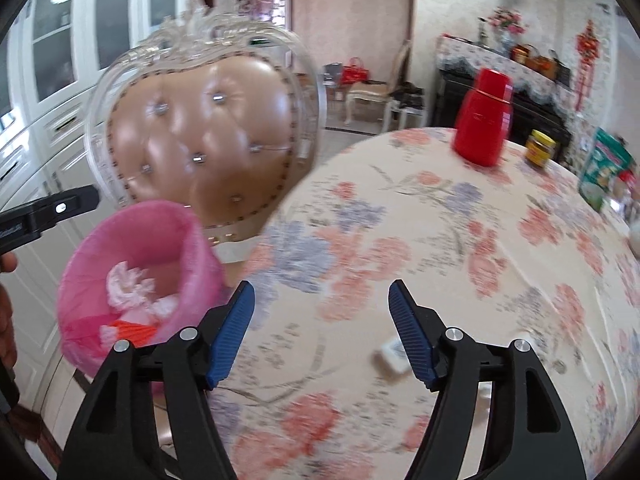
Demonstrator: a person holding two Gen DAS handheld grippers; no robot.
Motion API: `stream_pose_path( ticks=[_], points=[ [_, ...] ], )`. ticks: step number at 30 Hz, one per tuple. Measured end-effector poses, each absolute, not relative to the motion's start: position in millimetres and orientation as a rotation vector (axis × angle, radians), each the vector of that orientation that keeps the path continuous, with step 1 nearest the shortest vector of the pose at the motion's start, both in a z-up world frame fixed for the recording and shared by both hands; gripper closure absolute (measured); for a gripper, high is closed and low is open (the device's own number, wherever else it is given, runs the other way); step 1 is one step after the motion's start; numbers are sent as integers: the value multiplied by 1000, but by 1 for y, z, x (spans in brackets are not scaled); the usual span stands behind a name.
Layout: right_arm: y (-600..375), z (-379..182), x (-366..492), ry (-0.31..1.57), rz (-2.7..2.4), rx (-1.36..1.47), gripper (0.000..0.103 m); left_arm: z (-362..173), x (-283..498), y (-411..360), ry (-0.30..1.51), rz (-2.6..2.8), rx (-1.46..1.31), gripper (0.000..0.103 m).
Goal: Collect trash
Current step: 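Move both tools back over the table toward the box and paper bag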
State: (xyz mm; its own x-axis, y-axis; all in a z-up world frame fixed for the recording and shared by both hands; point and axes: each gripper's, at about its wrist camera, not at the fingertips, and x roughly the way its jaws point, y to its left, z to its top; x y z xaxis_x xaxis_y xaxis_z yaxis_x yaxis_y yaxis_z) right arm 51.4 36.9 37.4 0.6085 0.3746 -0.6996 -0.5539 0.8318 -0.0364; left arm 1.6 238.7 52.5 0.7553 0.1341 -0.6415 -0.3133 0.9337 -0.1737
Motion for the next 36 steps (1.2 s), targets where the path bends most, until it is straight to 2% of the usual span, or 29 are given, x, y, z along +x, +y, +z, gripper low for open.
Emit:
stream_pose_path(
  ticks=[21, 36],
  points=[
    [-71, 3, 106, 804, 208, -150, 37, 50, 37, 182, 701, 154, -229, 53],
    [-112, -34, 111, 900, 153, -138, 37, 32, 72, 135, 751, 63, -202, 53]
  ],
)
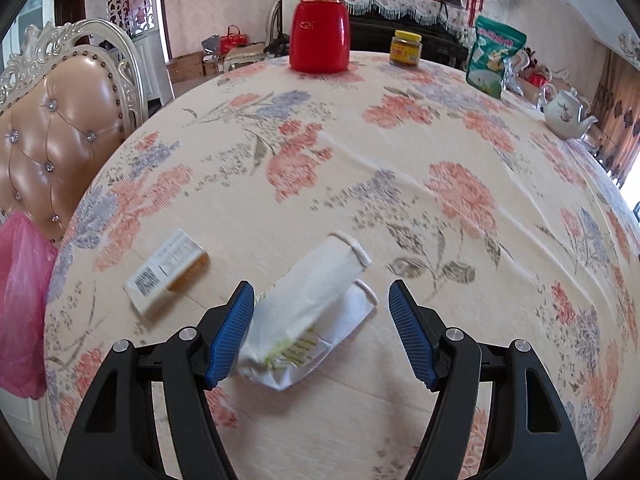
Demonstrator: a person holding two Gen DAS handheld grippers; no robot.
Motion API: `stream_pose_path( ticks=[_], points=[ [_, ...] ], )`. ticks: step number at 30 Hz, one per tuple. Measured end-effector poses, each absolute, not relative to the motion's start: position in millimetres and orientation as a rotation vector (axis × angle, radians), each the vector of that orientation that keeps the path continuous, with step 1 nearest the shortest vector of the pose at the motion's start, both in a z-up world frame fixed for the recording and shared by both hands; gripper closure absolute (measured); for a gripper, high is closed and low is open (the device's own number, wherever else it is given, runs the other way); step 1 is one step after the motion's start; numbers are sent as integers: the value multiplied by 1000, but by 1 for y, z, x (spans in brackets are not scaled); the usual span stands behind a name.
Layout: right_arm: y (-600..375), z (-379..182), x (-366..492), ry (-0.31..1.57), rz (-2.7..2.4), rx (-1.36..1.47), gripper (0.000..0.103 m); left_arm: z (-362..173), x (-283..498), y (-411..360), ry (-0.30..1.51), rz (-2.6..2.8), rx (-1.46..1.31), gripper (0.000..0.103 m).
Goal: Collect trash
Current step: 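Move both tools back over the table toward the box and paper bag, then grasp the small white QR-code box with the left tool while the right tool grasps the white paper bag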
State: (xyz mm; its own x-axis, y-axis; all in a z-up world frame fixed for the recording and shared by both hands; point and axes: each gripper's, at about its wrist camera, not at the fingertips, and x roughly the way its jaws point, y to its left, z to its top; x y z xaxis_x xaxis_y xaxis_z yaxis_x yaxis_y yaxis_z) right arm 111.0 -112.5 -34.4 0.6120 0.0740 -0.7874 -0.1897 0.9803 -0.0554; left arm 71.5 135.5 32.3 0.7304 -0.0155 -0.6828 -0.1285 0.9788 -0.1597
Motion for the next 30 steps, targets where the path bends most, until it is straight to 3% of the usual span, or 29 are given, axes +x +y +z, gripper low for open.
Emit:
stream_pose_path(
  ticks=[21, 30],
  points=[
    [-153, -35, 105, 914, 165, -91, 37, -30, 133, 39, 883, -98, -113, 53],
    [-157, -36, 107, 927, 173, -79, 37, -53, 154, 19, 928, -130, -65, 60]
  ],
)
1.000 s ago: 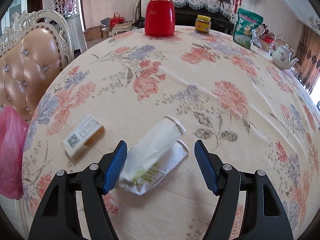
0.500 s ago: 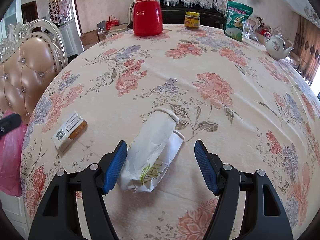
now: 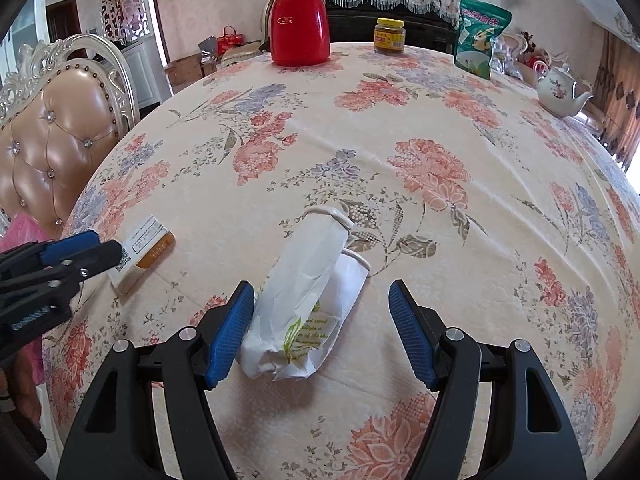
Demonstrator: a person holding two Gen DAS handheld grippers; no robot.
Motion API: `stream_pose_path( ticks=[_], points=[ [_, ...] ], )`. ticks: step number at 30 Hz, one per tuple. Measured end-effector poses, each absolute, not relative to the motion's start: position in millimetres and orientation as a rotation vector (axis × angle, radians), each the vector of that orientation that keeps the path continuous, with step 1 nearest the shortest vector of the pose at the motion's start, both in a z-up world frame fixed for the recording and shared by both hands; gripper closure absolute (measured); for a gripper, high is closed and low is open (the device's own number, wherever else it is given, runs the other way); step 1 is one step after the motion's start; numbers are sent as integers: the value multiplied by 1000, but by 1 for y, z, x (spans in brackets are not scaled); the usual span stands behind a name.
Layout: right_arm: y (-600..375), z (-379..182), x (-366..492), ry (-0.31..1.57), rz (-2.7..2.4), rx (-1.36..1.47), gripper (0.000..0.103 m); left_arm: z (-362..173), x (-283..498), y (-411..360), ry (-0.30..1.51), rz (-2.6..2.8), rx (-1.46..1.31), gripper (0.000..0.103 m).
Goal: Collect trash
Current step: 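Grasp the small white QR-code box with the left tool while the right tool grasps the white paper bag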
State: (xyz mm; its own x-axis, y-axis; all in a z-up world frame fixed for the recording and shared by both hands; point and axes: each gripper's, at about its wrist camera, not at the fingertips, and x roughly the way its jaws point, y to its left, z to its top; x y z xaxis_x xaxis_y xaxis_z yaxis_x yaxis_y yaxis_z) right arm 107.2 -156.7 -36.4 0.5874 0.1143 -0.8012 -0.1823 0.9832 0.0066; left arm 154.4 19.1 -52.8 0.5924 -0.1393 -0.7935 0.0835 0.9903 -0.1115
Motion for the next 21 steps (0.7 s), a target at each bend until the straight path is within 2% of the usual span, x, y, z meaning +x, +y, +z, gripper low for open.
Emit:
stream_pose_path(
  ticks=[7, 21],
  points=[
    [-157, -38, 109, 939, 190, -67, 37, -63, 162, 12, 955, -136, -40, 67],
    [-142, -44, 107, 950, 261, -101, 54, -65, 163, 9, 961, -148, -34, 70]
  ],
)
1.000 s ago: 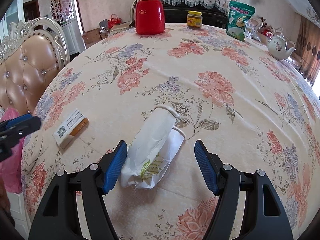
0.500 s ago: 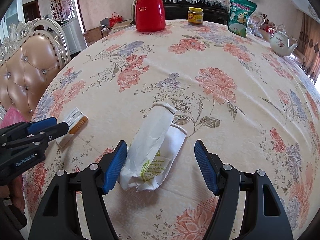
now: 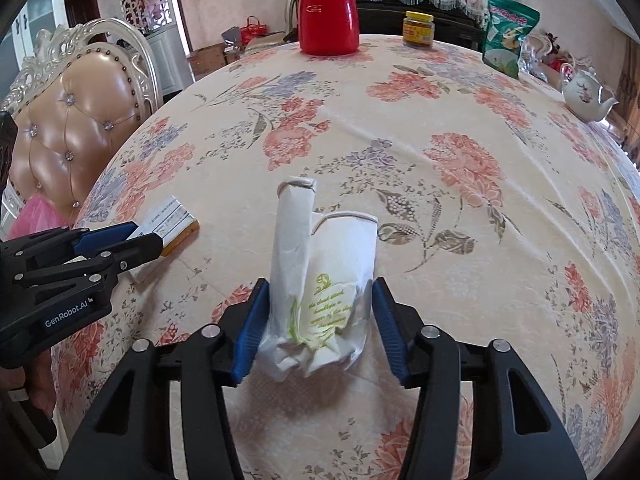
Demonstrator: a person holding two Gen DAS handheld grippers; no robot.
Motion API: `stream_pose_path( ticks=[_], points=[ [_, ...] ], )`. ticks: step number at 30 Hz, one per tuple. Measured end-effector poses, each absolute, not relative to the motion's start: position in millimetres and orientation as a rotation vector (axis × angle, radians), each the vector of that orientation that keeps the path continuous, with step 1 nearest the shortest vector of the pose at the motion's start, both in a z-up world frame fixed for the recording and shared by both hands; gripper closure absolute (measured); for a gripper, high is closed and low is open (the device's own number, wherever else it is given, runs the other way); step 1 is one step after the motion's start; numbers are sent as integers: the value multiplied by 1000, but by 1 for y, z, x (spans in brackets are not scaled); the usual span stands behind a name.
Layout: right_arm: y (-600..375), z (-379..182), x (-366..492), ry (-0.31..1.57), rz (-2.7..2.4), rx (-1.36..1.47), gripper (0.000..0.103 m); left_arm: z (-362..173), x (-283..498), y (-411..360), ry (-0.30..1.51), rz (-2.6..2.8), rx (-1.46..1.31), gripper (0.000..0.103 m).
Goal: Collect trash
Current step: 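Grasp the small white QR-code box with the left tool while the right tool grasps the white paper bag, then carry the box and paper bag over the pink wastebasket with both tools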
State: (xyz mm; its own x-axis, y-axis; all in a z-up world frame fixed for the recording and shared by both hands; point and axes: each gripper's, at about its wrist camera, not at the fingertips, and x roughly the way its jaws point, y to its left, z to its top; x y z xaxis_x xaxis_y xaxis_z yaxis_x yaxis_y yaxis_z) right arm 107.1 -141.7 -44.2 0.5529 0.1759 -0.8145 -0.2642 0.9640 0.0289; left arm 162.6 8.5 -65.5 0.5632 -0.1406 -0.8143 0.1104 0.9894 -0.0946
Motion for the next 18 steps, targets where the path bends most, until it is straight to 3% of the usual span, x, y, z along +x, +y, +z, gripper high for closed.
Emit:
stream_pose_path(
  ticks=[9, 11, 16, 18],
  points=[
    [-139, -43, 105, 939, 282, -107, 55, -63, 157, 8, 959, -146, -29, 66],
    [-139, -42, 104, 933, 286, -106, 55, -63, 157, 8, 960, -146, -25, 60],
    [-139, -39, 103, 923, 287, -102, 55, -66, 157, 8, 973, -143, -12, 60],
    [-139, -37, 102, 915, 288, -101, 55, -68, 157, 7, 979, -141, -2, 67]
  ],
)
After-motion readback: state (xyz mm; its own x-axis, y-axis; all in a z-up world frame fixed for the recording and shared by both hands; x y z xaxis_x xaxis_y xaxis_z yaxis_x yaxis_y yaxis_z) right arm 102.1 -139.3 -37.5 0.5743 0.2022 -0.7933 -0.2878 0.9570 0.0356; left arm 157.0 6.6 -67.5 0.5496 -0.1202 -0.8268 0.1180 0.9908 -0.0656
